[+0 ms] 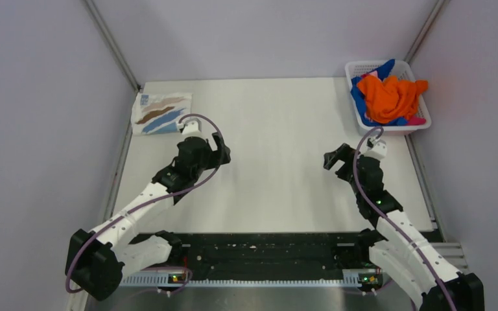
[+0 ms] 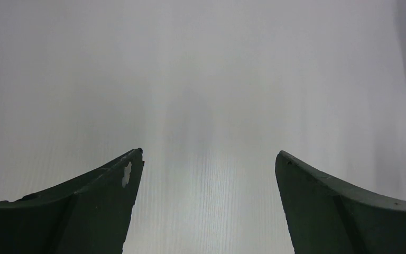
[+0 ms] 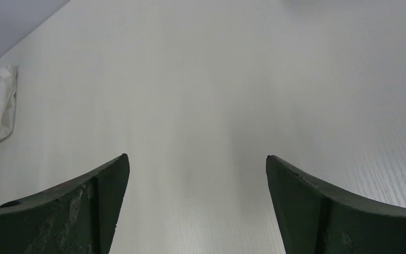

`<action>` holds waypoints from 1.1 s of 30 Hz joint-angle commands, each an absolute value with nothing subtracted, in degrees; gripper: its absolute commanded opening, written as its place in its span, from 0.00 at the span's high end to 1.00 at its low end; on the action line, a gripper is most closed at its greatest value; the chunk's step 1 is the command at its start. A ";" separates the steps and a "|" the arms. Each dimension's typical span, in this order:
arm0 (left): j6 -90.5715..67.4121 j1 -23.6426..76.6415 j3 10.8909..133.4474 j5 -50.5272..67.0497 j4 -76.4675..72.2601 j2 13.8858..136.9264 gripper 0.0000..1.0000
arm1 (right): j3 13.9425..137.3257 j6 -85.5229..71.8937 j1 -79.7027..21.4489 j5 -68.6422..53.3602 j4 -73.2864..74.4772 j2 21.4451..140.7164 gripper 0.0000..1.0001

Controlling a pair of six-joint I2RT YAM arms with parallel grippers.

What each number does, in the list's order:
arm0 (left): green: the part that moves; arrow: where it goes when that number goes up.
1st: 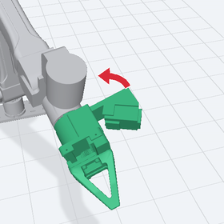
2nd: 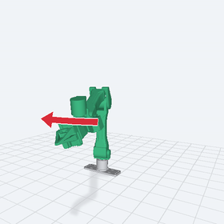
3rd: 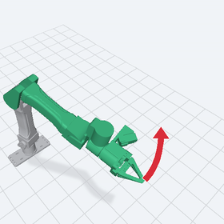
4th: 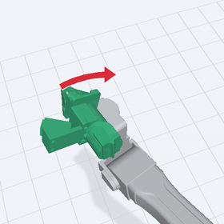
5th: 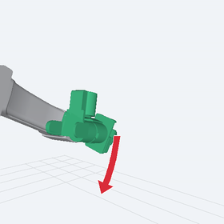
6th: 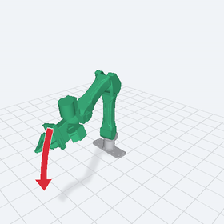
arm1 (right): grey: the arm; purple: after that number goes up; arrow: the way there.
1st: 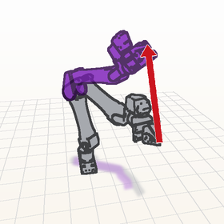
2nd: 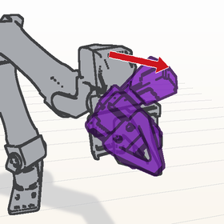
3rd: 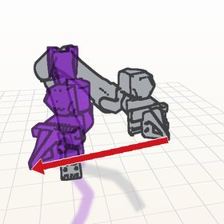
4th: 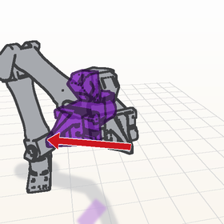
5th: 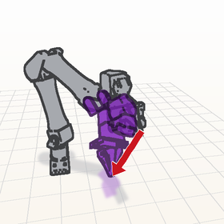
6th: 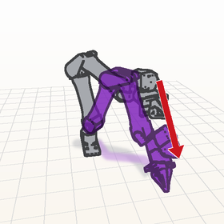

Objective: Fold and stack the t-shirts
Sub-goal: Grab crumpled tshirt from bin with the right arm

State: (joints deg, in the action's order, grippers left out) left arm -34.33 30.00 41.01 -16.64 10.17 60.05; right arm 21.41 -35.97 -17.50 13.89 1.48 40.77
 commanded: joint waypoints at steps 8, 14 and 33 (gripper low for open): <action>-33.84 29.95 41.98 -18.34 7.65 59.94 0.01 | 42.96 -24.00 -14.65 31.58 2.71 52.99 0.01; -34.05 29.93 41.58 -19.35 7.65 60.02 0.01 | 65.06 -22.14 3.86 16.59 10.35 71.08 0.01; -33.55 29.94 43.66 -20.54 9.36 65.40 0.01 | 103.89 -15.69 13.01 5.70 23.32 111.28 0.32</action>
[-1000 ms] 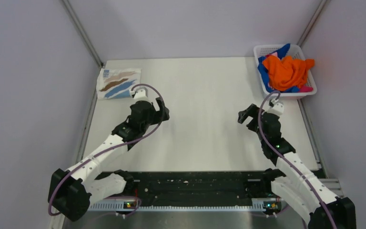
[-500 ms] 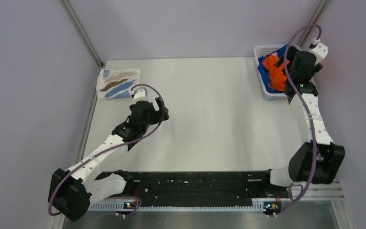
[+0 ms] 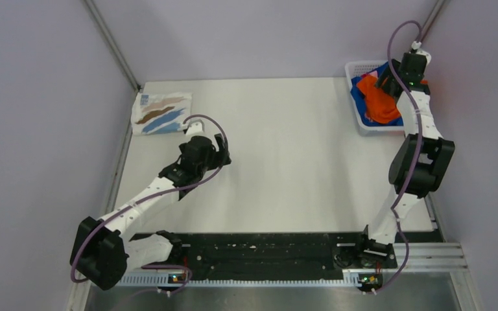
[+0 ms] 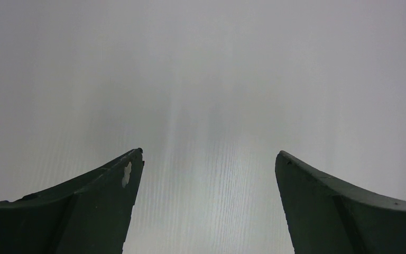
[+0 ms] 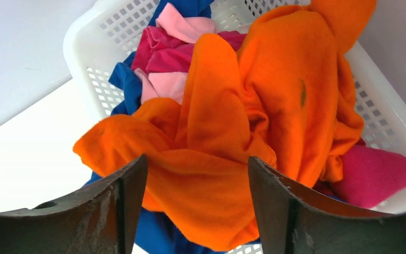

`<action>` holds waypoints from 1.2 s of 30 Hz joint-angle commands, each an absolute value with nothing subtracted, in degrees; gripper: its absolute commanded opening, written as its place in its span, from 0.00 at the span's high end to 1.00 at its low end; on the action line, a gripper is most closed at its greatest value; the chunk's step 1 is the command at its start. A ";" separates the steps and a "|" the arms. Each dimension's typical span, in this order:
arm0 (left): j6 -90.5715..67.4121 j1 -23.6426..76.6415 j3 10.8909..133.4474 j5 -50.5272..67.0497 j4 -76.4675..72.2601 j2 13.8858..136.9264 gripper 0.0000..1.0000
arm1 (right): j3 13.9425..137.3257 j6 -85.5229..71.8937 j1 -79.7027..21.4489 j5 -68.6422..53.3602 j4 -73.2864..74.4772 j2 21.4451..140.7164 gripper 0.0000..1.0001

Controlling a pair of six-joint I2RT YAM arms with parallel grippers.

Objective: Fold and stack the t-shirts
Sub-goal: Grab crumpled tshirt from bin with the right arm

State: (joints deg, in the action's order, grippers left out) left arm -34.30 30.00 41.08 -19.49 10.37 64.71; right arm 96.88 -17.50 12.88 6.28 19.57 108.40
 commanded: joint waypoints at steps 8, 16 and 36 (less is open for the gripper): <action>-33.57 29.90 43.73 -20.53 9.54 65.61 0.01 | 102.19 -17.36 13.01 8.28 24.39 112.69 0.38; -33.65 29.90 43.68 -19.73 9.74 65.17 0.01 | 101.99 -17.66 13.01 7.32 24.61 114.81 0.49; -34.04 29.92 43.59 -19.07 10.00 64.79 0.01 | 99.62 -17.97 13.01 3.35 23.10 112.73 1.00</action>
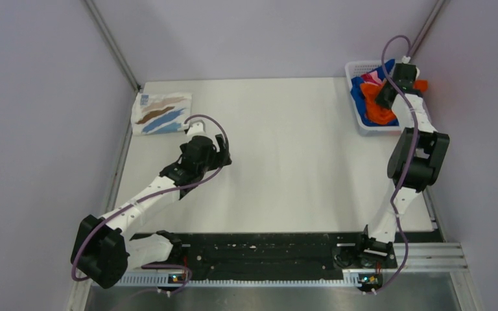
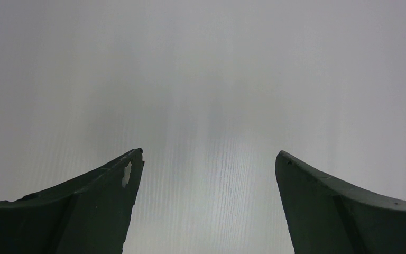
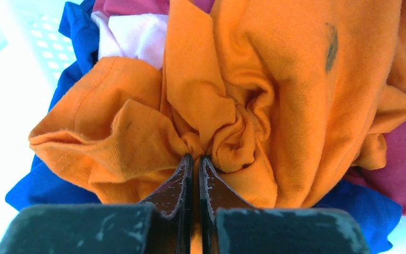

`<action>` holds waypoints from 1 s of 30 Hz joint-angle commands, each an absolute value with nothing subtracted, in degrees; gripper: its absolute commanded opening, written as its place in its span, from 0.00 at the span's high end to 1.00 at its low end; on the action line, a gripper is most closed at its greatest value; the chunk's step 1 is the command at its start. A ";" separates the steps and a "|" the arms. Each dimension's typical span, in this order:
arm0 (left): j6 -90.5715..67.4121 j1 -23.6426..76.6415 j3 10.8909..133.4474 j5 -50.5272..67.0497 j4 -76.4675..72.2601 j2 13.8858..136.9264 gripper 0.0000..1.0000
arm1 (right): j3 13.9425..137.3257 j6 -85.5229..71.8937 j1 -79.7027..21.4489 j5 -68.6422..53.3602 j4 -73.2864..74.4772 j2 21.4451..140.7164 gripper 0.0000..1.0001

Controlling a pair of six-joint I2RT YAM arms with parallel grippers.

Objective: Fold and stack the t-shirts
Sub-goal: Grab crumpled tshirt from bin with the right arm

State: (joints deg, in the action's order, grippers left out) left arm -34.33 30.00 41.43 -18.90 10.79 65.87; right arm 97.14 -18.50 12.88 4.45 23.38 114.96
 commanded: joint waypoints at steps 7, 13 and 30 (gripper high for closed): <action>-34.31 29.95 43.43 -18.88 9.93 64.39 0.01 | 104.56 -16.46 13.01 3.01 21.41 105.87 1.00; -34.45 29.96 43.43 -18.80 10.01 64.30 0.01 | 102.05 -16.47 13.00 3.89 13.30 98.11 1.00; -35.63 29.96 42.83 -19.50 9.84 62.87 0.01 | 104.90 -25.81 10.65 -22.82 0.54 85.39 1.00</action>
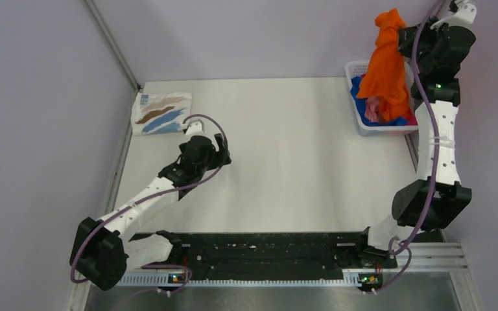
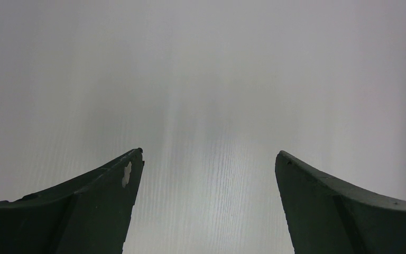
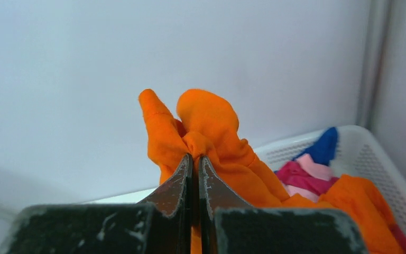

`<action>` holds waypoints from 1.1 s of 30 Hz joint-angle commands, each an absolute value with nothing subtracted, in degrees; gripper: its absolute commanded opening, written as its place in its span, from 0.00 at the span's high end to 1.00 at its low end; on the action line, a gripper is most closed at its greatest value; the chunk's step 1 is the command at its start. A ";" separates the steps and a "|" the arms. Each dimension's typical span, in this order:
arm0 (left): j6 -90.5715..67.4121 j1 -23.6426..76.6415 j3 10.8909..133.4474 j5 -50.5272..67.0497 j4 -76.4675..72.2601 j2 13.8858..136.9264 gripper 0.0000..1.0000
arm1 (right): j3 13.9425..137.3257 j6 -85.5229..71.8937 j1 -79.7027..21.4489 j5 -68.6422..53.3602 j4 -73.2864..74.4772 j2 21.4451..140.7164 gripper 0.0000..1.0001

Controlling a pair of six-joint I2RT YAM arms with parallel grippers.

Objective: Fold and stack the t-shirts
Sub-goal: Grab crumpled tshirt from bin with the right arm, then move the tshirt to the center of the board

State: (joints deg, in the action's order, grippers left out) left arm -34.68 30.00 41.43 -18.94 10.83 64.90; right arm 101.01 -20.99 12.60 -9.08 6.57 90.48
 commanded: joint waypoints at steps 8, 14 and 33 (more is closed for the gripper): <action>-36.47 29.97 41.95 -19.68 10.39 60.04 0.01 | 111.70 -23.95 -5.60 -31.96 3.57 85.98 1.00; -37.58 29.95 41.68 -23.45 13.75 55.88 0.01 | 119.44 -23.93 -16.54 -36.73 5.21 91.80 1.00; -41.79 29.93 41.20 -31.81 21.99 51.04 0.01 | 75.67 -15.21 -20.60 -26.90 1.45 80.80 0.94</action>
State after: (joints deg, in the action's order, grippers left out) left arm -40.36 30.00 41.39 -30.96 21.56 49.98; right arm 96.27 -19.97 -21.87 -36.27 4.08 88.79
